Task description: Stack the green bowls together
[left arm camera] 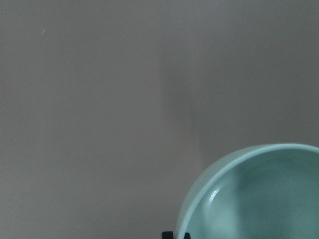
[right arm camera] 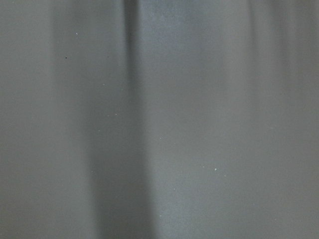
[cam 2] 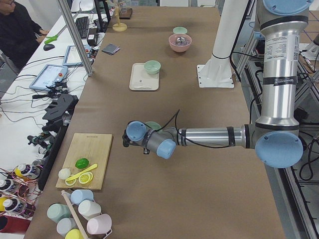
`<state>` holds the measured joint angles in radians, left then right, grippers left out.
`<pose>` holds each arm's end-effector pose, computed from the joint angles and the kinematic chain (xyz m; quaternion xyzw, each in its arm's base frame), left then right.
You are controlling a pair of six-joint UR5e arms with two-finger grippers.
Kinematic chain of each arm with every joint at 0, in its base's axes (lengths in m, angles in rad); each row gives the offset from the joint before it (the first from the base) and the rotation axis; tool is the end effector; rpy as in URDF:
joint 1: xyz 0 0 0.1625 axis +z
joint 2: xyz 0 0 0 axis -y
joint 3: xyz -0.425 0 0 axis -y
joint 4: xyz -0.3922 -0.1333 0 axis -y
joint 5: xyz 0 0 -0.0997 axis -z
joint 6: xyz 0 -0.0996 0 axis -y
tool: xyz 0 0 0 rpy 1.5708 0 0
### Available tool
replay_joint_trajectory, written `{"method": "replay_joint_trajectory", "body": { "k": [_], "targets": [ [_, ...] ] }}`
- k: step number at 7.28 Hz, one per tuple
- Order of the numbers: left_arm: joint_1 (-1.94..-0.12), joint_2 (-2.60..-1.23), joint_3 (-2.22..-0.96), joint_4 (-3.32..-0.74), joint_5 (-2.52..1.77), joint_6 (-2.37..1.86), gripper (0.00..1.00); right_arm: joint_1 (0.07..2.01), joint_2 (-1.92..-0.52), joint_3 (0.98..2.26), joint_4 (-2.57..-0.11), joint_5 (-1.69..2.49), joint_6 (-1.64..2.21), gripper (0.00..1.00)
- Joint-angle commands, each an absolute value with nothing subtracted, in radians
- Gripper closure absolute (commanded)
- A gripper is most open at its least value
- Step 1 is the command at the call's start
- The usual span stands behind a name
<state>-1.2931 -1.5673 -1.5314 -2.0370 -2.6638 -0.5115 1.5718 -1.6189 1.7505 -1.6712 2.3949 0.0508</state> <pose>0.0940 -0.4932 0.6051 -0.0296 0.5381 0.0110 0.8423 0.0607 -0.4701 0.6001 0.0043 -0.4007 0.0175 0.9160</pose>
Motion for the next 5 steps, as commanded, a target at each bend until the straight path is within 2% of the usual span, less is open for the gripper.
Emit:
{"method": "replay_joint_trajectory", "body": {
  "k": [1,3,5],
  "targets": [
    [-1.283,-1.707,-1.647,-1.991,-2.691,-0.863,1.0,1.533,-1.653,1.752,-1.664,2.431,0.052,0.0],
    [-1.148,-1.84,-1.709,-1.993,-2.633,-1.175,1.0,1.468,-1.715,1.775,-1.622,2.428,0.054,0.0],
    [-0.989,-1.948,-1.735,-1.993,-2.504,-1.38,1.0,1.409,-1.807,1.787,-1.431,2.43,0.183,0.0]
  ]
}}
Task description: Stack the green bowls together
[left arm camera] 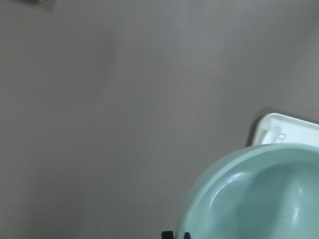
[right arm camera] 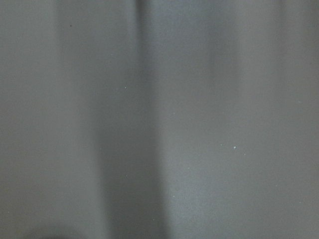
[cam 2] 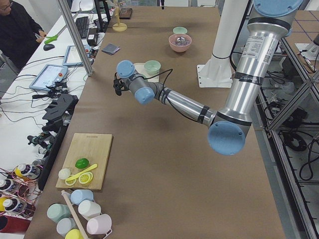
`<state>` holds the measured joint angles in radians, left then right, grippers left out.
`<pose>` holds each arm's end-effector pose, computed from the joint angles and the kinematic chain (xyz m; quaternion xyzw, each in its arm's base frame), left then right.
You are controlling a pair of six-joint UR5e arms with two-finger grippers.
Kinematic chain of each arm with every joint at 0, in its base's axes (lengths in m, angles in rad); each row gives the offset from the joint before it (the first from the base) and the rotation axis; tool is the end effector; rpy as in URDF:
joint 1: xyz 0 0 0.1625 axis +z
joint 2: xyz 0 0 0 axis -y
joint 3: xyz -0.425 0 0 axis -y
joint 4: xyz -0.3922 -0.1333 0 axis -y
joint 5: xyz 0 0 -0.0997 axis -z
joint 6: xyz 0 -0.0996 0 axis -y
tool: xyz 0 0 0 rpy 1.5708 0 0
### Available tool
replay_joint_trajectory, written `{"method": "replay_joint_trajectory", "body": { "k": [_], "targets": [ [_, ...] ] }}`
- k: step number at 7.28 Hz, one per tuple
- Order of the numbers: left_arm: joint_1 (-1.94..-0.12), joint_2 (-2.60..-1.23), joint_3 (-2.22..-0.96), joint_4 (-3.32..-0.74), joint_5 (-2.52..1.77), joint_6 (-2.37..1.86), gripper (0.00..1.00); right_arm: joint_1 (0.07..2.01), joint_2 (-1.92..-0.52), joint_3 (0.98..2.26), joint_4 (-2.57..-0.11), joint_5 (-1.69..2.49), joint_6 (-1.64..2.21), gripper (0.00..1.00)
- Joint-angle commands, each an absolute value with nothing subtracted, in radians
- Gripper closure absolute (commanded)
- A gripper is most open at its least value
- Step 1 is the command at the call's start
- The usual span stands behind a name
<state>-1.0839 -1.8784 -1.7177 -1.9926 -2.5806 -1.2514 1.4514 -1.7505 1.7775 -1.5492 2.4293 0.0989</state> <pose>0.2307 -0.5404 0.3527 -0.0949 0.5664 -0.1052 0.8119 0.0076 -0.4228 0.6302 -0.0234 -0.4160 -0.0194 0.9089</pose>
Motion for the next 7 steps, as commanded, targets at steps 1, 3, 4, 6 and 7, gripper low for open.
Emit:
{"method": "replay_joint_trajectory", "body": {
  "k": [1,3,4,6,7],
  "targets": [
    [-0.901,-2.013,-1.732,-1.993,-2.421,-1.488,1.0,1.352,-1.862,1.786,-1.279,2.43,0.298,0.0],
    [-0.769,-2.097,-1.707,-1.99,-2.282,-1.59,1.0,1.228,-1.926,1.783,-1.055,2.428,0.517,0.0],
    [-0.744,-2.126,-1.686,-1.988,-2.246,-1.61,1.0,1.171,-1.936,1.779,-0.995,2.425,0.604,0.0],
    [-0.735,-2.129,-1.684,-1.988,-2.243,-1.612,1.0,1.079,-1.936,1.779,-0.875,2.419,0.756,0.0],
    [-0.733,-2.129,-1.684,-1.99,-2.241,-1.612,1.0,1.03,-1.943,1.778,-0.832,2.419,0.806,0.0]
  ]
}}
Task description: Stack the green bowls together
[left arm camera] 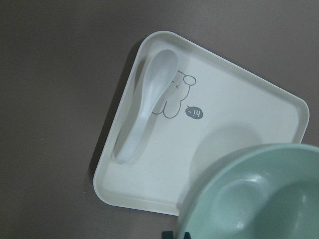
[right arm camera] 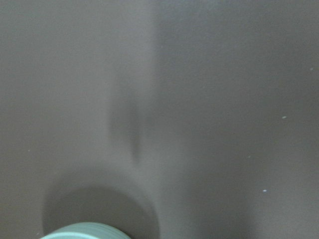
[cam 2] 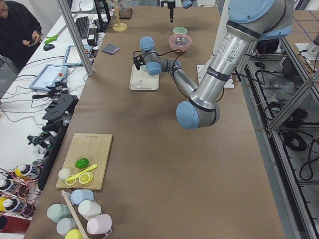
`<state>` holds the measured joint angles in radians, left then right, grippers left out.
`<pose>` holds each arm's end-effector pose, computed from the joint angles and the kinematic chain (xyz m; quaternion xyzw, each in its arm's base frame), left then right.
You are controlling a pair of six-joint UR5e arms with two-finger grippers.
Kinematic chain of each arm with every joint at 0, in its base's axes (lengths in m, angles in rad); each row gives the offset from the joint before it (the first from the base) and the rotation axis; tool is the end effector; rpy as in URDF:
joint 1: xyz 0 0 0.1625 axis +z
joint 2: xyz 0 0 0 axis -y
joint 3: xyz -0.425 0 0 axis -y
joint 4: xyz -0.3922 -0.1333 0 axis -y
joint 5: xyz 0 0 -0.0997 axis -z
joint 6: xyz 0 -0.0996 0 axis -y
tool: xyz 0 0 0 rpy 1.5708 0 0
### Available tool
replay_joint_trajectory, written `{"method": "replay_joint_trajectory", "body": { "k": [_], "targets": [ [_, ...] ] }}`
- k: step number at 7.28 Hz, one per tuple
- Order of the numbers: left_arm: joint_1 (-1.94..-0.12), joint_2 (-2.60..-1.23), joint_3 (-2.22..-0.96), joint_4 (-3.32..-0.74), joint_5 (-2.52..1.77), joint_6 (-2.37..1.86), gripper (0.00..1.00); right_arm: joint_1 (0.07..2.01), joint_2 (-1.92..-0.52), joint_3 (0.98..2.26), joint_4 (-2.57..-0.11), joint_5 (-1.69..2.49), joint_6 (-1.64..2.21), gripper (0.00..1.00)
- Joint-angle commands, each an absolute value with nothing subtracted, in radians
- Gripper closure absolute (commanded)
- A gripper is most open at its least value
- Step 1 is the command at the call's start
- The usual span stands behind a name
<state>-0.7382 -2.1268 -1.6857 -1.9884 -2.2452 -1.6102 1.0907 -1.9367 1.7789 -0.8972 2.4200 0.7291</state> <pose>0.4305 -0.4878 0.2274 -0.0987 0.5560 -0.1475 0.8120 -0.1118 -0.3414 0.6291 -0.0352 -0.4598 0.0052 0.8873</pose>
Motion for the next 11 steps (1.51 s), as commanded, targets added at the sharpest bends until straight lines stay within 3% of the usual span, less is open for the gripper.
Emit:
{"method": "replay_joint_trajectory", "body": {
  "k": [1,4,5,6,7,11],
  "targets": [
    [-0.733,-2.129,-1.684,-1.99,-2.243,-1.612,1.0,0.994,-1.95,1.778,-0.818,2.421,0.811,0.0],
    [-0.733,-2.128,-1.684,-1.991,-2.243,-1.612,1.0,0.917,-1.968,1.746,-0.815,2.415,0.807,0.03],
    [-0.733,-2.128,-1.686,-1.991,-2.243,-1.612,1.0,0.911,-1.968,1.746,-0.816,2.414,0.808,0.4],
    [-0.732,-2.128,-1.684,-1.991,-2.243,-1.611,1.0,0.907,-1.968,1.744,-0.816,2.414,0.802,0.83],
    [-0.718,-2.129,-1.678,-1.993,-2.241,-1.611,1.0,0.901,-1.965,1.744,-0.816,2.411,0.799,1.0],
    [-0.686,-2.137,-1.668,-1.996,-2.202,-1.611,1.0,0.949,-1.96,1.738,-0.77,2.478,0.784,1.0]
  ]
}}
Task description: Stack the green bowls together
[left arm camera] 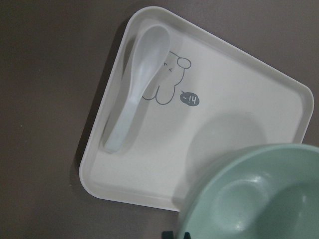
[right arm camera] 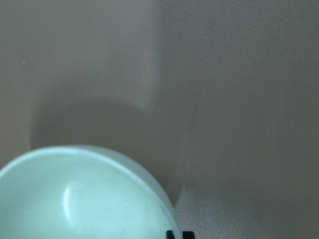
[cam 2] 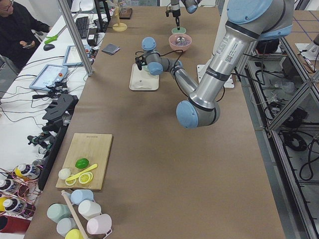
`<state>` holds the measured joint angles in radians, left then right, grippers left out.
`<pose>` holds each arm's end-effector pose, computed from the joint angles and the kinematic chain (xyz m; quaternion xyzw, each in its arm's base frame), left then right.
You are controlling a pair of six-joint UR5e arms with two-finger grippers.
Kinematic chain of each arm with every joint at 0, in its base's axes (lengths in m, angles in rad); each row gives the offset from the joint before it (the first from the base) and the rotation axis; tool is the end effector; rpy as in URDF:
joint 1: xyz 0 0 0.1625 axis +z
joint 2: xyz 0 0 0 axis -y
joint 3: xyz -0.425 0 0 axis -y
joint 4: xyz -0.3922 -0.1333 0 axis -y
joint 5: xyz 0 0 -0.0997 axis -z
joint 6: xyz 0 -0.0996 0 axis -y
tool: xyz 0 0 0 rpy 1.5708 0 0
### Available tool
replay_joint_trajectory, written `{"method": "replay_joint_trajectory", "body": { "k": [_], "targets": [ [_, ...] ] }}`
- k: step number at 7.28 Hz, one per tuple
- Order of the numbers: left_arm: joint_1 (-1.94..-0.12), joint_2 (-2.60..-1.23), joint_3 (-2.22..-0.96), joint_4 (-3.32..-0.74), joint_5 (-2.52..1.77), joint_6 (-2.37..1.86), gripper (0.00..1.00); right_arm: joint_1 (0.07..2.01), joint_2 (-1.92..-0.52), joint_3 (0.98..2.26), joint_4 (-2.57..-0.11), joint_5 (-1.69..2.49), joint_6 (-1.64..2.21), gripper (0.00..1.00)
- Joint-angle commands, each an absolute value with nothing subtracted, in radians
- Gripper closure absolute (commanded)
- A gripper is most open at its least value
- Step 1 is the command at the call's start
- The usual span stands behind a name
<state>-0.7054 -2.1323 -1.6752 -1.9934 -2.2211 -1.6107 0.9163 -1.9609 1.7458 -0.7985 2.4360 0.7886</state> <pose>0.4484 -0.4778 0.2284 -0.0980 0.5530 -0.1411 0.8153 -0.1616 -0.3050 0.6414 -0.0788 -0.4675 -0.0565 0.8786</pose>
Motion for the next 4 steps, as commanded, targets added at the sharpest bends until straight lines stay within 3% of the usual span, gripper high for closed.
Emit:
{"method": "replay_joint_trajectory", "body": {
  "k": [1,4],
  "targets": [
    [-0.654,-2.169,-1.646,-1.999,-2.172,-1.611,1.0,1.016,-1.957,1.735,-0.773,2.532,0.784,1.0],
    [-0.612,-2.236,-1.553,-2.113,-2.112,-1.63,1.0,1.094,-1.93,1.71,-0.784,2.566,0.785,1.0]
  ]
}}
